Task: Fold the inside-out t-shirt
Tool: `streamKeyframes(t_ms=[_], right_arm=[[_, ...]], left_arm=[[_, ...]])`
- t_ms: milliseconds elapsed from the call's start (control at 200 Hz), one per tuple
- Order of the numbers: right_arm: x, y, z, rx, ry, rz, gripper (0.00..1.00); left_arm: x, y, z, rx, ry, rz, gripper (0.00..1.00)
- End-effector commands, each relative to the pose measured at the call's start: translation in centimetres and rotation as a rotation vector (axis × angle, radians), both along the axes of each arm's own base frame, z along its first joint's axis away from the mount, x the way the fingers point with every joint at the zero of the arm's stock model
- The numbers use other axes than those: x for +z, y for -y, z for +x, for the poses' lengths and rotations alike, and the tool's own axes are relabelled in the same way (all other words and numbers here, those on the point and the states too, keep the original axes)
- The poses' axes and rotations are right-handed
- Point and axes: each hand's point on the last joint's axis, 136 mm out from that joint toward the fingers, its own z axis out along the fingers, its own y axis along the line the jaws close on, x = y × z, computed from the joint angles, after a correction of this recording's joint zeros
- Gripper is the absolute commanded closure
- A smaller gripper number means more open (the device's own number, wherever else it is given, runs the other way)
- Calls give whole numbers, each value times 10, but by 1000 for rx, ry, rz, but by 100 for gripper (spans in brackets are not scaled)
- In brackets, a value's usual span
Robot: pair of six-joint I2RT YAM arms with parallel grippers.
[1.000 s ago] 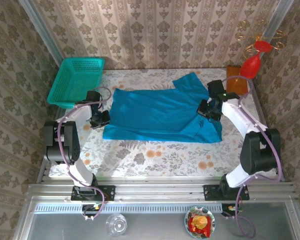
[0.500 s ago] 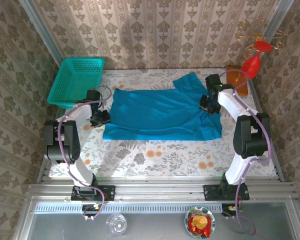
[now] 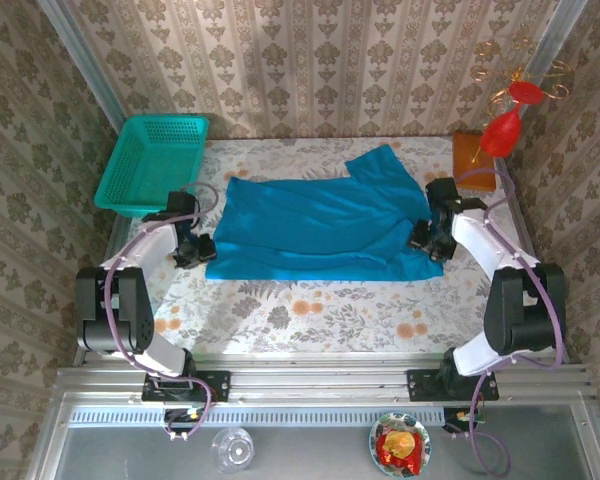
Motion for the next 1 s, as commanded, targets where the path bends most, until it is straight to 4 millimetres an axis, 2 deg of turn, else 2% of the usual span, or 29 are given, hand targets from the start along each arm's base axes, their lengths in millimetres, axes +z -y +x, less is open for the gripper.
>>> streamKeyframes(t_ms=[0,225,420,590,725,995], right_arm=[[-4,7,-20,-11,-17,23,45],[-23,28,-46,-93,-45,61,45],[-42,34,-49,-146,-61,113,46],[-56,35,-42,-179,-70,168,50],[-58,32,-33,-179,-37,207,55],[-57,38,-23,-187,-30,204,57]], left_arm=[[-17,-1,-25,26,-85,-11,72],[-33,-1,-25,29,-121,-9,71],[-47,-6,-25,37,-163,17,71],[-52,-9,-23,41,-172,21,78],[-54,-9,-21,43,-168,15,85],[-51,-10,-16,40,-156,18,88]])
